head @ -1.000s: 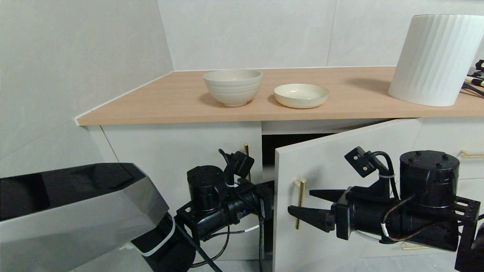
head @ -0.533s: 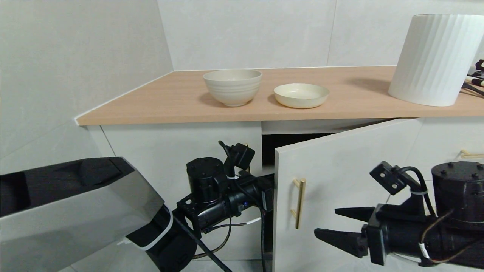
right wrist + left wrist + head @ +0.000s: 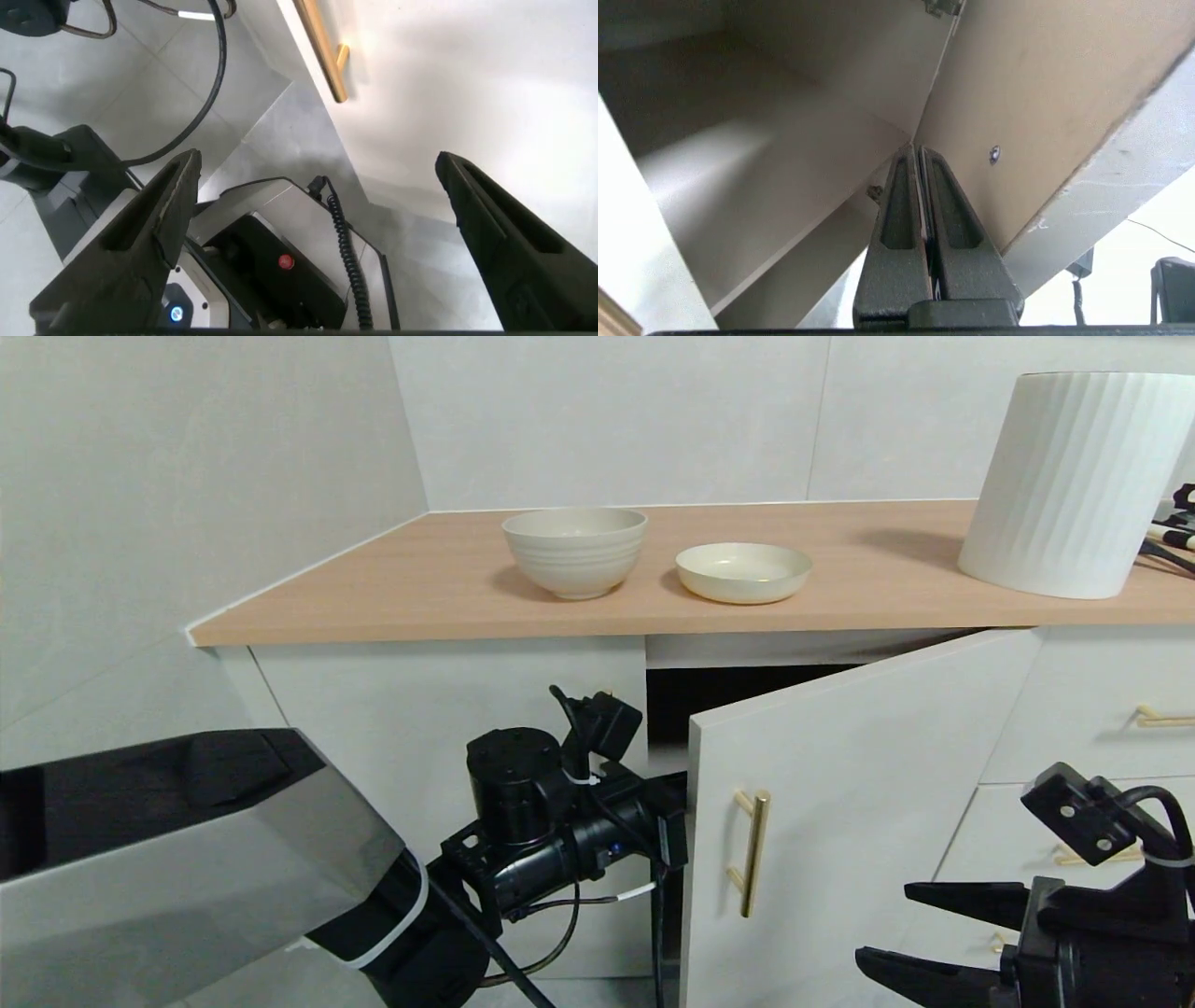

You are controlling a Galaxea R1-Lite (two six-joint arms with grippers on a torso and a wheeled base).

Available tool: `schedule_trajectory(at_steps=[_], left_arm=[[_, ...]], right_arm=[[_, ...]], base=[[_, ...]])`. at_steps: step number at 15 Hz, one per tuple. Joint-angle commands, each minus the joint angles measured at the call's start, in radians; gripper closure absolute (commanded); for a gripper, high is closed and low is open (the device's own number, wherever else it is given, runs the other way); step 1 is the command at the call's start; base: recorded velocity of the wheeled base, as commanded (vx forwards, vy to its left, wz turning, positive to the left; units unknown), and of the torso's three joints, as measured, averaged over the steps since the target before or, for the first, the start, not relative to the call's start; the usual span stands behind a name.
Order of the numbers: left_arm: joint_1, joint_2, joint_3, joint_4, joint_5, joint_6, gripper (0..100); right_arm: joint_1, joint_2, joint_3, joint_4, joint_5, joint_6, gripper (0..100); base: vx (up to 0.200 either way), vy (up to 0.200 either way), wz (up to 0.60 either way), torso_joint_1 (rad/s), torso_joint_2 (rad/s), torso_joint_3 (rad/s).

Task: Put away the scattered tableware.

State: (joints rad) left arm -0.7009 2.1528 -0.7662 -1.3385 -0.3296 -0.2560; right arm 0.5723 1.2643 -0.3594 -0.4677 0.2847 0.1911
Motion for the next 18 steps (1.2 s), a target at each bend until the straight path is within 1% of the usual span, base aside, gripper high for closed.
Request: schedule_trajectory(at_steps=[1, 6, 12, 14, 15, 16, 18], left_arm=[[-0.003, -0.001, 0.001, 0.001, 0.0, 0.0, 100], [-0.008, 0.002, -0.005, 0.004, 0.0, 0.0, 100], [-0.014, 0.012, -0.039, 0.027, 0.0, 0.0, 100], [-0.014, 0.033, -0.117, 0.085, 0.0, 0.0, 100], [-0.017, 0.035, -0.137, 0.116, 0.0, 0.0, 100], [-0.022, 0.036, -0.151, 0.139, -0.002, 0.0, 100], [-0.029, 0.044, -0.156, 0.139, -0.002, 0.0, 100]], right_arm=[[0.001, -0.003, 0.003, 0.0, 0.001, -0.001, 0], [0.008, -0.003, 0.008, 0.0, 0.001, -0.001, 0], [0.009, -0.005, 0.013, 0.0, 0.001, -0.013, 0], [0.009, -0.005, 0.014, 0.0, 0.001, -0.013, 0], [0.009, -0.005, 0.014, 0.0, 0.002, -0.013, 0], [0.009, -0.005, 0.014, 0.0, 0.002, -0.013, 0], [0.009, -0.005, 0.014, 0.0, 0.002, -0.013, 0]], base=[[-0.2, 0.0, 0.0, -0.002, 0.0, 0.002], [-0.2, 0.0, 0.0, 0.007, 0.0, 0.002], [0.0, 0.0, 0.0, 0.0, 0.0, 0.0], [0.0, 0.0, 0.0, 0.0, 0.0, 0.0], [0.0, 0.0, 0.0, 0.0, 0.0, 0.0], [-0.2, 0.0, 0.0, 0.002, 0.0, 0.002], [-0.2, 0.0, 0.0, 0.005, 0.01, -0.002]])
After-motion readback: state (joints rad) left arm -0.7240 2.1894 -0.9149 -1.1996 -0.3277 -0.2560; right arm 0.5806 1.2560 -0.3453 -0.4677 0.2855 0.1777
